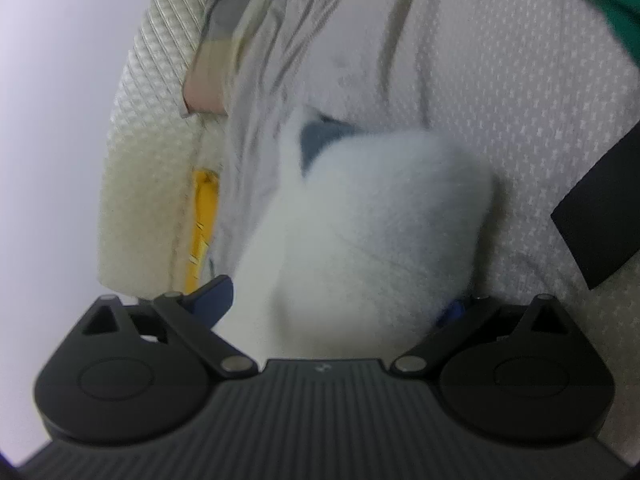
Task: Fold large clothes
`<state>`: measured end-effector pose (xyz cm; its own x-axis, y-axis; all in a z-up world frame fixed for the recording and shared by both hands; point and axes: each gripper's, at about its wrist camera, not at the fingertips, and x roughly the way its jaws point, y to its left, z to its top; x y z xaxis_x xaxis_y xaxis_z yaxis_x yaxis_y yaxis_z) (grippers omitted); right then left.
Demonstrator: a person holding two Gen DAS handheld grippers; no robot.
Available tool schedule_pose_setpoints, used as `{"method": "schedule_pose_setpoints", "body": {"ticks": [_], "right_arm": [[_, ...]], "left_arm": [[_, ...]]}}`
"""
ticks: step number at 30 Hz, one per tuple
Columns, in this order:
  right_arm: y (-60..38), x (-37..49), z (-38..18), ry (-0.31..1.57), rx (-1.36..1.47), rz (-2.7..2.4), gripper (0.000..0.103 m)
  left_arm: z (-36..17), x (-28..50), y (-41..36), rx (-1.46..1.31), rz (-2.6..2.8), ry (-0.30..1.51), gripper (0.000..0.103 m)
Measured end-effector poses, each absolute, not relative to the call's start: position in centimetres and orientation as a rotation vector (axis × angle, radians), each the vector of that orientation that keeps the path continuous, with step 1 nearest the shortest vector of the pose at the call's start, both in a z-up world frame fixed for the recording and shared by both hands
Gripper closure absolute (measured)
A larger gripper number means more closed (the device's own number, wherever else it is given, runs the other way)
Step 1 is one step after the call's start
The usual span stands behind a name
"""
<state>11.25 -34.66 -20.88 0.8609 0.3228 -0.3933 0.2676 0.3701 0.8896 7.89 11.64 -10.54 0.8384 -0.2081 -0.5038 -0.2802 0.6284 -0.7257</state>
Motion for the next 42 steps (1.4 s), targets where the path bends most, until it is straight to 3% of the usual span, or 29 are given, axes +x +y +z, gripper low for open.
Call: {"method": "schedule_pose_setpoints", "body": {"ticks": [4,5,12,15,26,34,42], "right_arm": [[-34.2,12.4,-21.1,0.594,1.193,0.021,0.012],[-34.2,12.7,-21.1,0.61,1.185,0.012,0.021],[-34.5,14.5,-20.8,0.6,1.14,0.033,0.049],[-34.1,14.6,-19.7,0.576,1.069,0.051,0.055],[-33.6,12.5,-14.6,0.45,0.982,0.161,0.057],[-34.8,10.5,-11.4,0.399,1.009,0.221,0.057],[-37.5,10.8,-8.5,0.362,1.031,0.217,0.057]], "left_arm": [[-10.9,8.2,11.9,-0.916,0.048,0.604,0.062],[-10.9,8.3,11.9,-0.91,0.047,0.604,0.062],[-10.7,8.4,11.6,-0.88,0.045,0.6,0.062],[-10.3,8.3,11.5,-0.864,0.045,0.592,0.062],[-8.0,5.9,12.8,-0.909,0.019,0.524,0.064],[-3.5,4.6,12.8,-0.861,-0.069,0.474,0.066],[1.3,6.1,11.1,-0.792,-0.158,0.456,0.079]]}}
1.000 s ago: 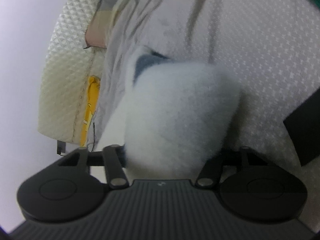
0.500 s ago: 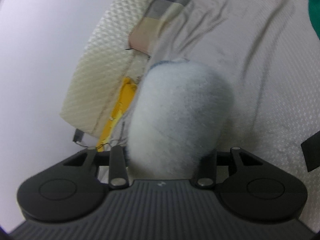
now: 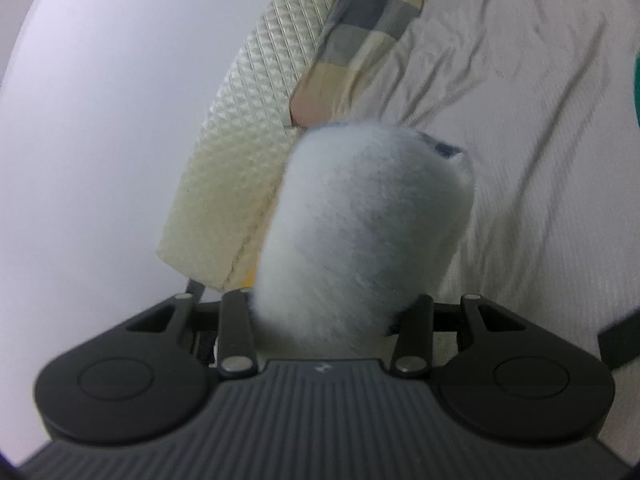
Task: Fold large clothes
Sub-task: 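Carry the folded cream sweater across the bed with both grippers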
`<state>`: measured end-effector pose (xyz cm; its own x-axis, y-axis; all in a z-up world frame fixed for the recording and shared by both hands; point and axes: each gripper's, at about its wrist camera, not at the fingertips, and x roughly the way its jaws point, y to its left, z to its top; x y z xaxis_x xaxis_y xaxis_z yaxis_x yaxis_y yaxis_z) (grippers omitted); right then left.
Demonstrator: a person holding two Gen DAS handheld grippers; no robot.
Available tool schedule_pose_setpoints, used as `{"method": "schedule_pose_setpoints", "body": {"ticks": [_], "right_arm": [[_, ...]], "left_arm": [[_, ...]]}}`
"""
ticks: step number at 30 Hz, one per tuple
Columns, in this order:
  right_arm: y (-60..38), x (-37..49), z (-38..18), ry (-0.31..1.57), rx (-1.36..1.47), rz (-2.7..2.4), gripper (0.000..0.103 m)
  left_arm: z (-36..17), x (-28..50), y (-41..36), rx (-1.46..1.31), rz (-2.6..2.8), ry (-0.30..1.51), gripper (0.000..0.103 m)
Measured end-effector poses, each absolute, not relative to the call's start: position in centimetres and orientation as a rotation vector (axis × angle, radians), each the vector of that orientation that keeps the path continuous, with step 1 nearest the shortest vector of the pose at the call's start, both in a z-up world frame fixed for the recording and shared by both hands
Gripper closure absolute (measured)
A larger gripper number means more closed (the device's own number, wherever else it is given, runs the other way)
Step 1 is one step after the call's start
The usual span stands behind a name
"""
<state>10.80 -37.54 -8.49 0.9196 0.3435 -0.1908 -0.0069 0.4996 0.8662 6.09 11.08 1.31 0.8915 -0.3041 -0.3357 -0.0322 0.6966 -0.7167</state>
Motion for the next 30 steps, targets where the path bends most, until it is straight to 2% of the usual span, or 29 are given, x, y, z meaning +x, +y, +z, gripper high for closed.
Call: {"method": "schedule_pose_setpoints", "body": {"ticks": [4,11,16,17,19,20,21,23,26,30], "right_arm": [[-39.0,11.0,-8.2,0.329,1.014,0.218,0.057],[-41.5,9.8,-14.9,0.56,1.098,0.043,0.057],[-41.2,8.9,-15.4,0.573,1.114,0.011,0.058],[-41.1,8.8,-15.3,0.573,1.107,0.005,0.058],[-41.0,8.4,-15.4,0.578,1.118,-0.012,0.058],[-41.0,8.3,-15.5,0.578,1.124,-0.018,0.058],[-40.9,8.1,-15.8,0.578,1.123,-0.024,0.058],[-40.7,7.4,-16.0,0.582,1.12,-0.041,0.058],[-40.7,7.2,-16.4,0.587,1.126,-0.067,0.057],[-40.6,7.4,-17.0,0.59,1.133,-0.088,0.057]], "left_arm": [[1.0,7.6,9.0,-0.716,-0.18,0.523,0.079],[-4.6,6.7,8.1,-0.779,-0.186,0.601,0.08],[-5.2,5.1,8.3,-0.777,-0.155,0.636,0.079],[-5.5,4.7,8.5,-0.794,-0.152,0.647,0.076],[-6.3,4.1,9.1,-0.85,-0.146,0.674,0.057],[-7.0,3.8,9.5,-0.89,-0.14,0.691,0.038],[-7.5,3.7,9.7,-0.926,-0.138,0.703,0.03],[-9.0,4.1,10.2,-1.031,-0.173,0.734,0.029],[-11.0,5.7,10.3,-1.128,-0.195,0.781,0.019],[-13.1,7.7,10.2,-1.199,-0.156,0.794,0.019]]}}
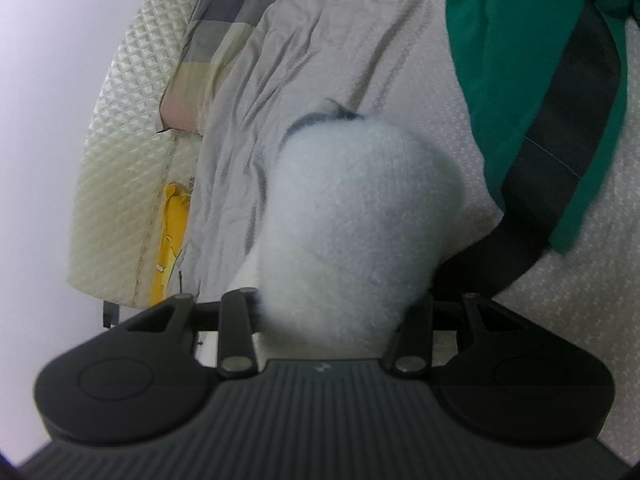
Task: Fold large clothes
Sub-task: 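Carry the folded cream sweater across the bed with both grippers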
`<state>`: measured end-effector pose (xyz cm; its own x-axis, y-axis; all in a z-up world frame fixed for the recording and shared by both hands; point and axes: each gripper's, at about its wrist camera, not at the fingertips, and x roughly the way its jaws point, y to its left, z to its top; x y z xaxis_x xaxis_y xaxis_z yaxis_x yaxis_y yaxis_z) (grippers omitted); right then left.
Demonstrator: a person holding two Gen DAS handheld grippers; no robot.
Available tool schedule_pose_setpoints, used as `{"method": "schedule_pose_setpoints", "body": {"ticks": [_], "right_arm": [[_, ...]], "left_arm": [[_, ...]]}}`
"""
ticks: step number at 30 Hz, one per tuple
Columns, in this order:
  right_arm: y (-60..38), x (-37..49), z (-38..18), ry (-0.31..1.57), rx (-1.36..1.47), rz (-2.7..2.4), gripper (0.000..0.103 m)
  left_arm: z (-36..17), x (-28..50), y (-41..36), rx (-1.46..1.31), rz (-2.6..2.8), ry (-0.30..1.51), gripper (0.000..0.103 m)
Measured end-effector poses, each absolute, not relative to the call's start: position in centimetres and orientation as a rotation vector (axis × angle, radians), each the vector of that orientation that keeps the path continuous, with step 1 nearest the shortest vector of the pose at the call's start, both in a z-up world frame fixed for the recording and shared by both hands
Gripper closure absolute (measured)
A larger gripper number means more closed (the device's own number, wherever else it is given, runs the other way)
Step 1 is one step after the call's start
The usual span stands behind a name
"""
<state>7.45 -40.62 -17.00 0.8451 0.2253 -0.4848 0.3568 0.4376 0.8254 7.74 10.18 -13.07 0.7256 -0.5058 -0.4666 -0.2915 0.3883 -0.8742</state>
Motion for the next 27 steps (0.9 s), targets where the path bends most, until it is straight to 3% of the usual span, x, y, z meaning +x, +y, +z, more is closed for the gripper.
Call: {"method": "schedule_pose_setpoints", "body": {"ticks": [4,9,12,27], "right_arm": [[-40.5,7.5,-17.6,0.596,1.133,-0.112,0.055],[-40.6,8.0,-18.2,0.589,1.162,-0.109,0.055],[-40.3,8.2,-17.5,0.575,1.108,-0.095,0.058],[-41.4,7.7,-8.3,0.338,1.024,0.094,0.06]], "left_arm": [[-13.4,9.9,9.4,-1.137,-0.193,0.798,0.02],[-12.6,10.1,8.9,-1.037,-0.149,0.751,0.055],[-11.3,9.6,8.4,-0.966,-0.149,0.719,0.064],[-1.0,12.5,6.4,-0.908,-0.287,0.595,0.067]]}}
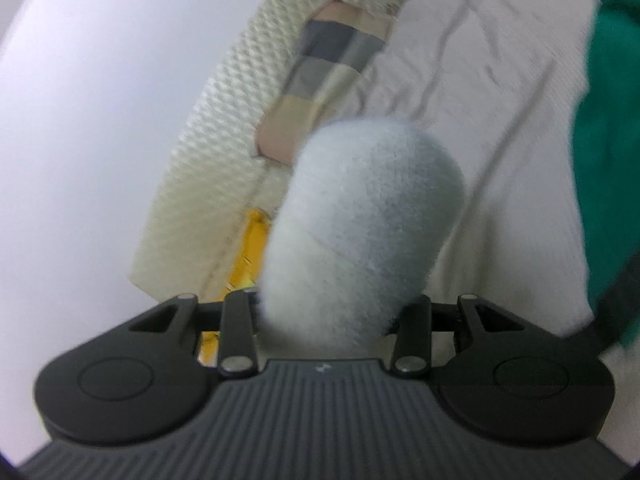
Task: Fold large clothes
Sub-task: 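Carry the folded cream sweater across the bed with both grippers, then lower the sweater onto the bed and open both grippers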
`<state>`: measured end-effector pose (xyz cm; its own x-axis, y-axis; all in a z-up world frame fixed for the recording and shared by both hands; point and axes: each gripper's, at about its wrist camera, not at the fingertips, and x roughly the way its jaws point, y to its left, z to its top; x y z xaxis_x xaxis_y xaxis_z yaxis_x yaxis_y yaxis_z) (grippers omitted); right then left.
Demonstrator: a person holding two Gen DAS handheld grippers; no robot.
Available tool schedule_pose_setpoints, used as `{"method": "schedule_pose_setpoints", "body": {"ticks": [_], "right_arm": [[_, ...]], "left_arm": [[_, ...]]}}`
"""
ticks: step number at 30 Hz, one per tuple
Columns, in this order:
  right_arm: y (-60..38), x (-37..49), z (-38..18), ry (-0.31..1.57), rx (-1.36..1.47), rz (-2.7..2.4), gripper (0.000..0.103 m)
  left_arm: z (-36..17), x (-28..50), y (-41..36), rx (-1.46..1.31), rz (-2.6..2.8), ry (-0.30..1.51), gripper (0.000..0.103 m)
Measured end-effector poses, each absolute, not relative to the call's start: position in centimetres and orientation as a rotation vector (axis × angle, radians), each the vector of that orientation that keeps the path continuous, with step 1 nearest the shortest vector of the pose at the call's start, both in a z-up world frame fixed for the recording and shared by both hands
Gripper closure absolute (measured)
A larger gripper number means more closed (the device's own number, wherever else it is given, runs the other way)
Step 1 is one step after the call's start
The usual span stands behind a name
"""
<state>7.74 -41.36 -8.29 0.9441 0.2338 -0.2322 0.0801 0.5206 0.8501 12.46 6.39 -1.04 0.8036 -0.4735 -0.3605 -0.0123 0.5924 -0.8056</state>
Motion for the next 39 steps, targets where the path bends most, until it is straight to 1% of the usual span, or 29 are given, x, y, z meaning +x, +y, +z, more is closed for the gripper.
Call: {"method": "schedule_pose_setpoints", "body": {"ticks": [7,10,14,18,21,24,26,29,31,34,37,39], "right_arm": [[-44.4,10.9,-3.3,0.224,0.982,0.12,0.06],[-46.4,13.1,-1.6,0.18,0.955,0.125,0.06],[-49.3,17.5,-0.6,0.123,0.908,0.136,0.06],[-52.3,22.0,-1.0,0.116,0.875,0.109,0.06],[-54.6,24.8,-2.5,0.137,0.877,0.076,0.06],[-56.6,26.6,-5.3,0.138,0.882,0.053,0.06],[-57.3,27.5,-7.7,0.152,0.89,0.042,0.06],[-57.8,29.4,-12.3,0.233,0.906,0.014,0.06],[-58.2,29.5,-15.1,0.254,0.938,-0.007,0.06],[-59.2,28.6,-18.8,0.226,1.013,-0.017,0.059],[-59.1,27.4,-21.0,0.232,1.052,-0.032,0.056],[-59.3,27.1,-22.0,0.241,1.074,-0.033,0.051]], "left_arm": [[4.4,20.0,1.8,-0.856,-0.353,0.554,0.066],[5.7,23.7,-0.7,-0.85,-0.385,0.532,0.066],[5.4,28.8,-4.7,-0.849,-0.43,0.51,0.066],[3.8,34.3,-9.4,-0.846,-0.423,0.544,0.066],[1.2,38.2,-12.7,-0.827,-0.429,0.542,0.066],[-3.2,41.0,-14.5,-0.841,-0.44,0.577,0.066],[-6.4,42.8,-15.2,-0.82,-0.437,0.605,0.066],[-10.8,44.4,-15.0,-0.788,-0.43,0.651,0.066],[-12.7,44.5,-14.9,-0.762,-0.483,0.622,0.063],[-14.5,43.9,-14.8,-0.733,-0.525,0.599,0.057],[-16.3,43.5,-14.6,-0.734,-0.533,0.616,0.052],[-16.5,43.3,-14.6,-0.722,-0.519,0.628,0.049]]}}
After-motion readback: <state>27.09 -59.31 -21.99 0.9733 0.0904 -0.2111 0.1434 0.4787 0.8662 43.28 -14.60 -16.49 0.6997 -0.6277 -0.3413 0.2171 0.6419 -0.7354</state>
